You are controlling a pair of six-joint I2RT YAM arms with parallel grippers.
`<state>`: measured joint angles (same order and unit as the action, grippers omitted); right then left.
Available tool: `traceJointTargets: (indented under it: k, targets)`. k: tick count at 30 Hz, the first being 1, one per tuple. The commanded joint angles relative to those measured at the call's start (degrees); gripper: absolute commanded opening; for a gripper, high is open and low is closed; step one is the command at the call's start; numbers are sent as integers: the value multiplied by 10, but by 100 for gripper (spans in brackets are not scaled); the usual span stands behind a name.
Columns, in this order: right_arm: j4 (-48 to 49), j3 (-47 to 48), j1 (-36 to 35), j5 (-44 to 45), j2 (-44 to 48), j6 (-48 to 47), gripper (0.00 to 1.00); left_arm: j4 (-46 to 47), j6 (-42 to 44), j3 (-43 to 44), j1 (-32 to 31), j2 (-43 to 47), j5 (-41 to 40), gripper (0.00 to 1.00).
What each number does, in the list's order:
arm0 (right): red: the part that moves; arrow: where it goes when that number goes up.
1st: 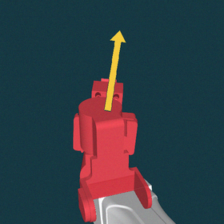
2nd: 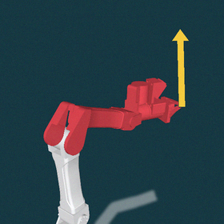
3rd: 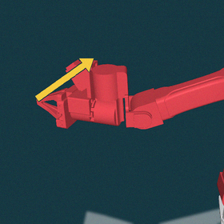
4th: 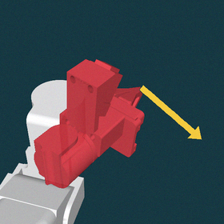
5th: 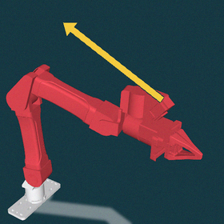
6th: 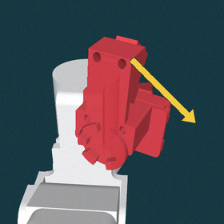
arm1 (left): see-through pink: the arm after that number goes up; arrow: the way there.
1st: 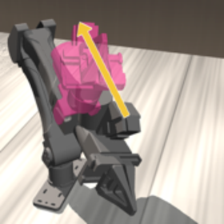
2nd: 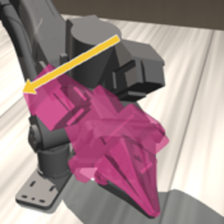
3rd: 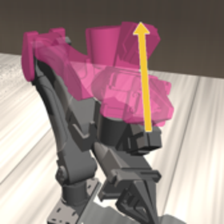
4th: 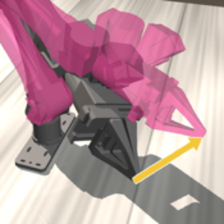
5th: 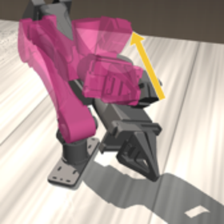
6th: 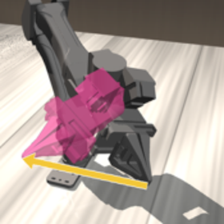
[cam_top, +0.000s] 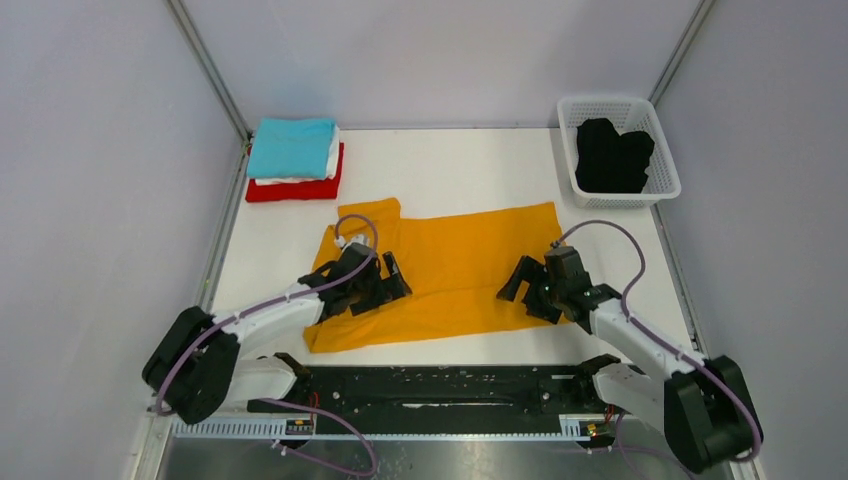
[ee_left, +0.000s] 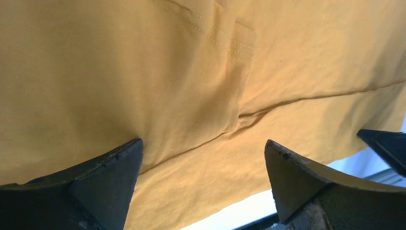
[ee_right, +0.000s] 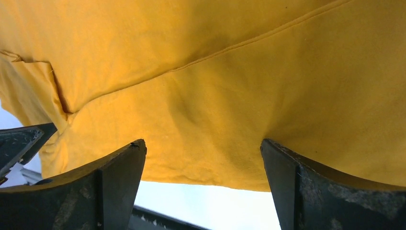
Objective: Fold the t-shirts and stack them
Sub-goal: Grab the side of the flattened tshirt furthest away from the robot with both arms
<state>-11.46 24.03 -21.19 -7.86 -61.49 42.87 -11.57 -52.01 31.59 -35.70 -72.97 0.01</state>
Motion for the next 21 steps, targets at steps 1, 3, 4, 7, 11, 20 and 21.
traceJointTargets:
  k: [1,3,4,7,11,20,21]
  targets:
    - [-136,-50,-11,-28,50,23,100,-75,-91,-71,-29,46,-5,99]
    - [-147,-39,-11,-3,79,14,99,-107,-82,-52,-30,73,-38,99]
    - [-155,-29,-12,8,93,8,100,-130,-71,-30,-30,78,-62,99]
    - [-173,23,-11,40,130,-10,100,-193,-35,47,-30,84,-118,99]
    - [-157,64,-11,92,160,-15,99,-202,14,131,-10,83,-157,99]
    - [-125,81,-10,130,153,-72,99,-179,156,307,155,-83,-153,99]
    - [-122,80,-10,130,148,-77,99,-182,163,339,171,-122,-143,99]
